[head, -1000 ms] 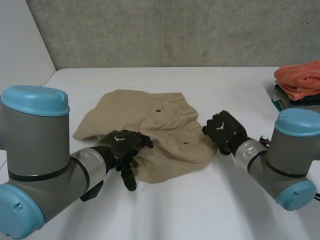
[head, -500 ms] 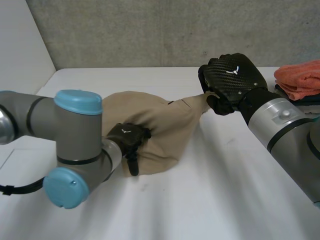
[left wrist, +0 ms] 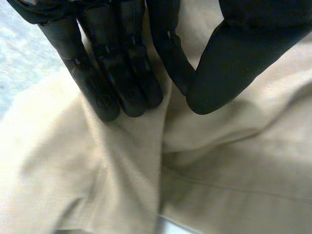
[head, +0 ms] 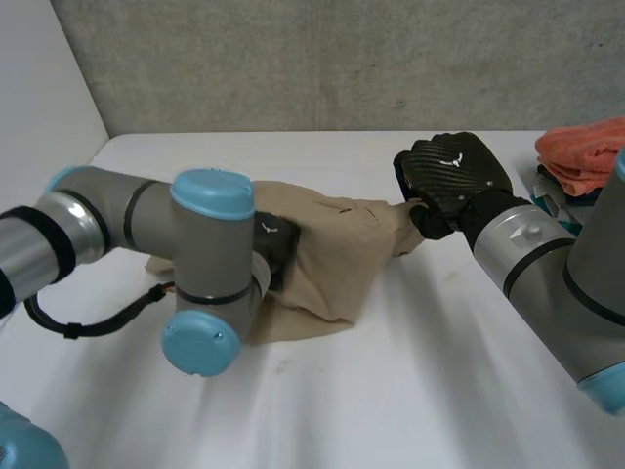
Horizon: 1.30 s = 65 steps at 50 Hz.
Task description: Fold the laundry.
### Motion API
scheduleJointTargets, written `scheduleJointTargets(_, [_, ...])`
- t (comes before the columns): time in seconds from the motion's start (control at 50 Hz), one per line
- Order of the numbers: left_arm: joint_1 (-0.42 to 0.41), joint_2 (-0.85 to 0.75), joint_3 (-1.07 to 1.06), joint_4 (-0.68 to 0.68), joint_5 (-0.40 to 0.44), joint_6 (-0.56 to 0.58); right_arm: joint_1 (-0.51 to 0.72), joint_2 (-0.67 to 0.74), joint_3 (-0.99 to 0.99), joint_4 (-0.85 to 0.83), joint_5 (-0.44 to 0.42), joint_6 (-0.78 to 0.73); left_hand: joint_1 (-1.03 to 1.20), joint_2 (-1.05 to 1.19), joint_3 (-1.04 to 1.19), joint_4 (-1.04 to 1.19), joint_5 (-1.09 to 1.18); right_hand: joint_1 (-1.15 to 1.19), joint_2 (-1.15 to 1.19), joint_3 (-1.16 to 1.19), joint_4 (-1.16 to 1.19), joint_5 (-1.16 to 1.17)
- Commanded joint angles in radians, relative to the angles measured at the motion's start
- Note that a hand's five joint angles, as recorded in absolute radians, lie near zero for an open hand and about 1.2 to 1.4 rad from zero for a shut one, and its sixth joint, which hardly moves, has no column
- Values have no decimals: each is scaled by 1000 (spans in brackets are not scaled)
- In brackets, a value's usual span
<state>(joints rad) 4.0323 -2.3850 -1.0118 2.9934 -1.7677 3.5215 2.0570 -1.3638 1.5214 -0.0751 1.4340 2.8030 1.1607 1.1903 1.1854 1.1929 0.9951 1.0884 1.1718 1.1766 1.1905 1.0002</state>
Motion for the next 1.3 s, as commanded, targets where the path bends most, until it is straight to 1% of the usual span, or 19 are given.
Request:
scheduleJointTargets(0.02, [30,174,-63,1,5,11,-20,0,0,9,0,-26,236,206,211,203,227,308,224,220,206,222])
scheduleJointTargets(0.1, [69,345,-132,9,77,14,-26,-8,5,17,-4,-50,236,206,211,203,227,308,224,220,206,222])
scheduleJointTargets(0.12, [92,389,-152,12,115,10,-25,-6,6,18,-6,-57,236,206,211,203,227,308,224,220,206,222])
scheduleJointTargets(0.2, [143,411,-172,6,210,11,-18,8,8,11,-4,-59,236,206,211,203,227,308,224,220,206,222])
scheduleJointTargets(0.24, [154,388,-185,-14,232,11,-11,38,-1,5,0,-57,236,206,211,203,227,308,224,220,206,222])
scheduleJointTargets(0.28, [162,371,-198,-34,226,7,-8,72,-20,-9,8,-57,236,206,211,203,227,308,224,220,206,222])
scheduleJointTargets(0.3, [165,363,-206,-40,222,4,-9,93,-32,-17,17,-56,123,93,98,90,114,308,224,220,206,222])
scheduleJointTargets(0.32, [163,351,-226,-54,215,-1,-11,142,-58,-34,43,-56,-236,-266,-261,-268,-245,308,224,220,206,222])
scheduleJointTargets(0.34, [162,348,-238,-59,215,1,-9,166,-72,-38,58,-53,-356,-386,-381,-388,-365,308,224,220,206,222])
scheduleJointTargets(0.44, [142,351,-342,-48,214,-3,-6,276,-148,-65,157,-43,-442,-472,-467,-474,-451,308,224,220,206,222])
scheduleJointTargets(0.48, [134,365,-401,-15,218,-3,-8,320,-190,-75,189,-40,-483,-513,-508,-515,-492,308,224,220,206,222])
scheduleJointTargets(0.54, [122,386,-454,22,223,-3,-12,357,-228,-77,209,-34,-556,-586,-581,-589,-565,308,224,220,206,222])
scheduleJointTargets(0.58, [102,398,-493,47,231,2,-15,384,-253,-74,220,-28,-685,-715,-710,-718,-694,308,224,220,206,222])
scheduleJointTargets(0.64, [71,386,-521,53,229,4,-12,399,-265,-74,221,-28,-771,-801,-796,-803,-780,308,224,220,206,222])
scheduleJointTargets(0.74, [62,325,-516,56,212,7,-9,407,-264,-75,223,-27,-727,-757,-752,-759,-736,308,224,220,206,222])
scheduleJointTargets(0.76, [66,301,-508,58,203,13,-8,408,-261,-75,221,-28,-654,-684,-679,-687,-663,308,224,220,206,222])
scheduleJointTargets(0.8, [74,280,-498,58,194,20,-8,408,-259,-75,221,-30,-607,-636,-632,-639,-616,308,224,220,206,222])
scheduleJointTargets(0.96, [100,213,-441,87,146,48,-8,405,-248,-78,217,-43,-592,-622,-617,-624,-601,308,224,220,206,222])
scheduleJointTargets(1.3, [86,181,-407,78,168,48,-8,408,-239,-80,213,-73,-472,-501,-496,-504,-481,308,224,220,206,222])
